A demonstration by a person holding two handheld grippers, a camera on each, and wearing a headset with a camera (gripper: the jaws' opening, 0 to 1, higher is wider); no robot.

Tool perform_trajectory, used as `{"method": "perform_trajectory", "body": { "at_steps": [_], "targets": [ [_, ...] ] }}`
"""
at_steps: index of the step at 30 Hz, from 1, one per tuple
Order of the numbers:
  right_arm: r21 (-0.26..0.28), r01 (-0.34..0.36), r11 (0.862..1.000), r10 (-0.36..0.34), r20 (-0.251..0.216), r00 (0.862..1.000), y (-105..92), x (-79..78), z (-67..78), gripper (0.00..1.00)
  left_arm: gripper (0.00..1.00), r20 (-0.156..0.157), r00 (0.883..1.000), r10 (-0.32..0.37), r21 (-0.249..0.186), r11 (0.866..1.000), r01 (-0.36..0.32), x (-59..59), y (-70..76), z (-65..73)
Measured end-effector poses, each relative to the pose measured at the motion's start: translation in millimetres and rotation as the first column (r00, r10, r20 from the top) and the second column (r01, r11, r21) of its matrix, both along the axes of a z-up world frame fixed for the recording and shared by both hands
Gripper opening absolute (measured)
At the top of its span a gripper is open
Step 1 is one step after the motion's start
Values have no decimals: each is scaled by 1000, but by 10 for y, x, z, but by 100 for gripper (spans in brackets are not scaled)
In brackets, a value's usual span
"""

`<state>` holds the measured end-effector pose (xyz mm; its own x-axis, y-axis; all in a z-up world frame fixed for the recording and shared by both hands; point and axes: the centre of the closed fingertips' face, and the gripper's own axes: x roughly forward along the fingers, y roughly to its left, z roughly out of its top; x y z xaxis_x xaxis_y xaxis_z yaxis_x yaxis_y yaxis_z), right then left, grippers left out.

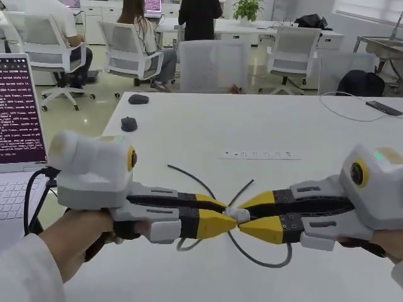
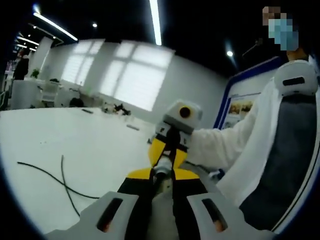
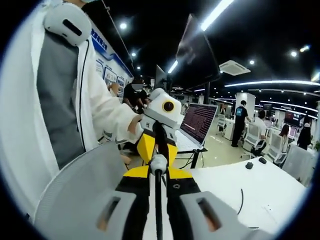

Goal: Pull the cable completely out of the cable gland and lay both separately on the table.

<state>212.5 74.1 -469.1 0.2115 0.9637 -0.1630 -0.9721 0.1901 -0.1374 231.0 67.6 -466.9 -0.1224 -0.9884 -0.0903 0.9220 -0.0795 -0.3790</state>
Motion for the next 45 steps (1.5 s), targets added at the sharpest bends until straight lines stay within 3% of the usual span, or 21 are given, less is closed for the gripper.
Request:
{"method": "perform_trajectory", "body": {
  "at_steps": [3,5,10,12,13,14,15,17,19,20,22,27,37,41,45],
  "targets": [
    [-29,-12,999,15,88,996,0,0,-24,8,14,-38,999,-8,14,1000,9,-8,-6,-32],
    [-34,-19,999,22,98,995,8,-23,-39,9,14,-50,999,-12,15,1000,13,-26,-8,-41],
    [-33,-8,999,10,69,998,-1,19,-67,10,14,-25,1000,-7,18,1000,7,-34,-17,-65],
    [-11,31,999,-31,-28,999,-12,66,-91,11,14,0,1000,10,14,1000,-10,-7,-23,-66],
    [-3,48,999,-48,-131,990,-19,83,-122,12,14,40,999,16,13,1000,-16,6,-27,-72],
    [7,63,998,-60,-203,977,-27,101,-139,12,15,82,996,24,16,1000,-26,23,-31,-79],
    [20,75,997,-68,-242,968,-37,126,-145,15,15,129,991,25,21,999,-28,22,-30,-84],
    [66,118,991,-94,-293,951,-88,198,-129,23,15,204,978,35,14,999,-39,32,-36,-73],
    [123,127,984,-71,-381,922,-89,170,-74,23,15,274,961,38,4,999,-40,31,-35,-54],
    [137,128,982,-63,-400,914,-91,164,-62,22,15,301,953,39,1,999,-42,31,-33,-46],
    [133,132,982,-71,-391,918,-101,172,-73,20,15,349,936,42,-8,999,-41,30,-37,-30],
    [156,135,978,-61,-406,912,-79,143,-26,12,15,374,926,46,-13,999,-44,40,-47,-33],
    [165,141,976,-62,-409,910,-94,161,-7,11,15,403,914,51,-23,999,-45,70,-52,-12],
    [151,127,980,-58,-396,917,-80,149,-4,11,15,407,912,45,-19,999,-41,63,-47,-11],
    [140,105,984,-49,-357,933,-74,137,13,11,15,378,925,46,-29,999,-38,69,-31,18]
  ]
}}
